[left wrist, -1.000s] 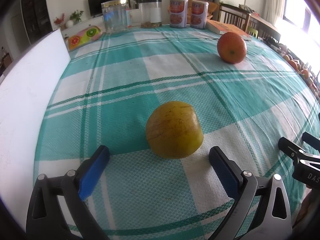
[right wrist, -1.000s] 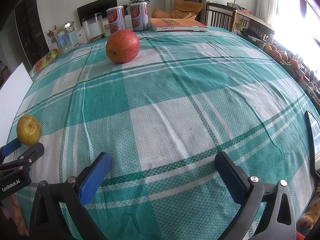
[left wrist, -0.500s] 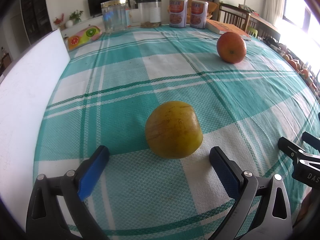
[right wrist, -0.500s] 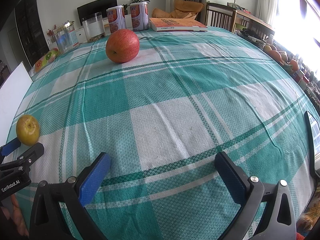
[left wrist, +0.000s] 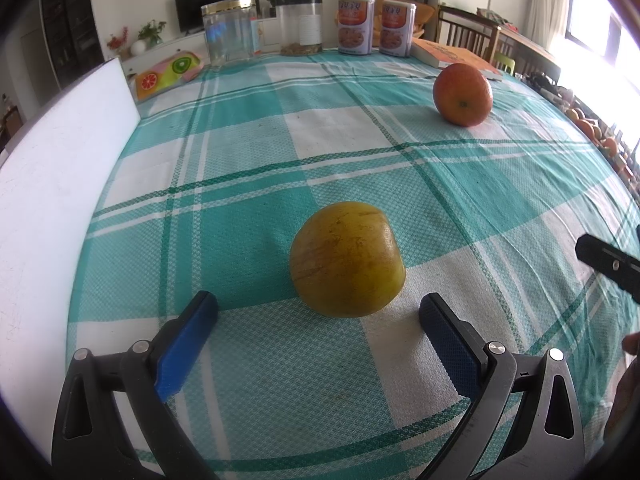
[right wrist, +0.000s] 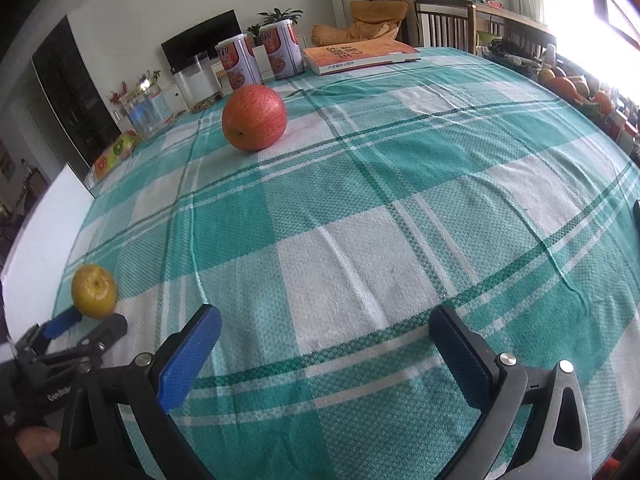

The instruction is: Organize fruits

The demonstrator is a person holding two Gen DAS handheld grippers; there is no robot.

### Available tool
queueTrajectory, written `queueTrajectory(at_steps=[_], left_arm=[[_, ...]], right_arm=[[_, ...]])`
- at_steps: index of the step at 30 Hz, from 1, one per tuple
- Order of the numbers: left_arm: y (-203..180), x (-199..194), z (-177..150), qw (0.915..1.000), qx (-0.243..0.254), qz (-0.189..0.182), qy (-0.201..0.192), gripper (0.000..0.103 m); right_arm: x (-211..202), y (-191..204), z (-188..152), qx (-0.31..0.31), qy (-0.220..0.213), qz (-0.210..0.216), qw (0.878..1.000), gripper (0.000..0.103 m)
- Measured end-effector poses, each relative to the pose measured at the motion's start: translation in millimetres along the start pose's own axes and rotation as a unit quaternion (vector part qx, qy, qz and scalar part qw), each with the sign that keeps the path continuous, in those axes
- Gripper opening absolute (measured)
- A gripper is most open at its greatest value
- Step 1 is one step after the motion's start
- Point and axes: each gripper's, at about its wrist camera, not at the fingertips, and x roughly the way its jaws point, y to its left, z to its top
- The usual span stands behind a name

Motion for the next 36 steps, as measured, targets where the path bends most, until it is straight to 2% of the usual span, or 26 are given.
queueTrajectory(at_steps=[2, 8, 15, 16, 17, 18, 19, 20, 24, 27, 30, 31, 34, 35, 36], left_arm=[[-0.1, 0.1, -0.2, 1.0, 0.0, 0.0, 0.0, 0.101], [-0.1, 0.2, -0.1, 1.0, 0.0, 0.0, 0.0, 0.101], [-0.1, 0.3, 0.2, 1.0, 0.0, 0.0, 0.0, 0.102], [0.0, 0.3, 0.2, 1.0, 0.0, 0.0, 0.0, 0.102], [0.0, 0.3, 0.2, 1.0, 0.0, -0.001, 0.0, 0.102], [0.0, 0.3, 0.2, 1.0, 0.0, -0.001, 0.0, 0.102], [0.0, 0.3, 0.3, 1.0, 0.0, -0.001, 0.001, 0.102], [0.0, 0.3, 0.3, 1.0, 0.0, -0.001, 0.001, 0.102], [-0.5, 0.6, 0.1, 1.0, 0.0, -0.001, 0.001, 0.102], [0.6, 0.0, -0.3, 1.0, -0.004, -0.009, -0.001, 0.102], [14.2, -6.0, -0.2, 0.997, -0.03, -0.07, -0.011, 0.101], [19.7, -7.8, -0.3, 0.995, -0.042, -0.089, -0.013, 0.101], [23.2, -8.6, 4.4, 0.9934, -0.046, -0.104, -0.012, 0.098], [20.9, -9.0, 7.2, 0.9936, -0.04, -0.105, -0.012, 0.095], [17.8, -9.4, 10.3, 0.9936, -0.034, -0.107, -0.012, 0.079]], right_arm=[[10.6, 2.1, 24.1, -0.006, 0.0, 0.003, 1.0, 0.103], [63.9, 50.4, 96.3, -0.095, -0.018, 0.011, 0.995, 0.103], [112.2, 67.0, 140.5, -0.091, 0.008, -0.006, 0.996, 0.103], [115.1, 66.2, 143.6, -0.088, 0.014, -0.005, 0.996, 0.1], [117.7, 65.0, 145.9, -0.083, 0.021, 0.003, 0.996, 0.092], [120.8, 63.4, 148.2, -0.075, 0.031, 0.021, 0.996, 0.088], [122.2, 61.7, 150.2, -0.065, 0.039, 0.044, 0.996, 0.076], [121.3, 60.1, 151.0, -0.058, 0.046, 0.056, 0.996, 0.068], [110.4, 68.5, 142.3, -0.094, 0.058, 0.038, 0.993, 0.068], [89.5, 67.7, 123.5, -0.123, 0.058, 0.05, 0.99, 0.068], [67.1, 63.5, 90.3, -0.165, 0.059, 0.05, 0.983, 0.068], [56.6, 61.7, 78.4, -0.181, 0.045, 0.05, 0.981, 0.068], [32.1, 52.8, 56.1, -0.193, 0.029, 0.049, 0.98, 0.068], [27.0, 47.3, 53.1, -0.18, 0.031, 0.056, 0.982, 0.068], [23.8, 42.2, 51.9, -0.163, 0.035, 0.065, 0.984, 0.068]])
